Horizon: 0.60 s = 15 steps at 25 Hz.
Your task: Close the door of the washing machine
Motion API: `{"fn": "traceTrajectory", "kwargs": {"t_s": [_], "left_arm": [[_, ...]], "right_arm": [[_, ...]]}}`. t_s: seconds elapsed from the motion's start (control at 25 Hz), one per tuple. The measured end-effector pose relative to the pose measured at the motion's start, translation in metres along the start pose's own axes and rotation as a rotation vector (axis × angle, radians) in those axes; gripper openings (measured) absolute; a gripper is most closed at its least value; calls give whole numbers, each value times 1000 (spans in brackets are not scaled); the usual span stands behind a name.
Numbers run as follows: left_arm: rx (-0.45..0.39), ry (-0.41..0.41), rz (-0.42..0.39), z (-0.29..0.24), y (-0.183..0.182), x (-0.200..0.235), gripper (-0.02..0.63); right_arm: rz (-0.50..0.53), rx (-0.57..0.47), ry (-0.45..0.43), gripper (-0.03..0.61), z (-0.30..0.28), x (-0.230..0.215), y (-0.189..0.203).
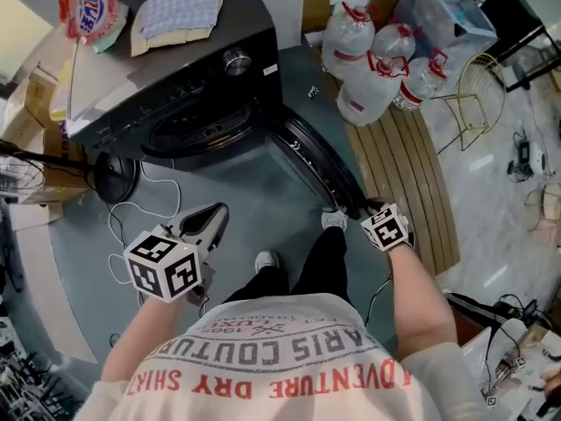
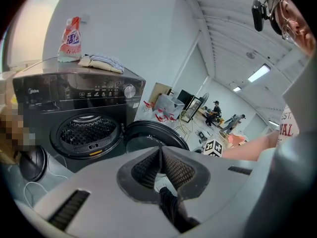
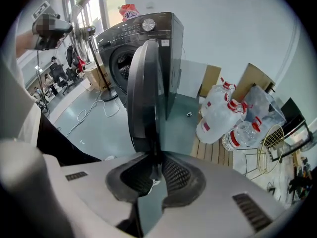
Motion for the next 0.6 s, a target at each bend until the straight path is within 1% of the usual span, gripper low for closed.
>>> {"fn": "traceTrajectory", "kwargs": {"t_s": [0.12,0.28,0.44,0.6], "left_arm": [[1,7,-3,9,10,5,40],[1,19,-6,21,25,9,40],[-13,22,0,36,41,17,40],[-21,9,22,52,56,29,40]], "right_arm": [[-35,-4,-2,66,0,22,1],[-32,-14,-9,66,-4,50,1],[-21,-18,-37,69,-10,83,-2],[-43,-8,-73,79,-12,112,-6]]}}
Point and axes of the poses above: the fingertips, and each gripper's own axes: z backward along the fingers, x to its left, y out of its underside, the point moved 4 cm from there along z, backward along the fingers, and after that the axes turned 2 degrees about x, right-handed, at the moved point
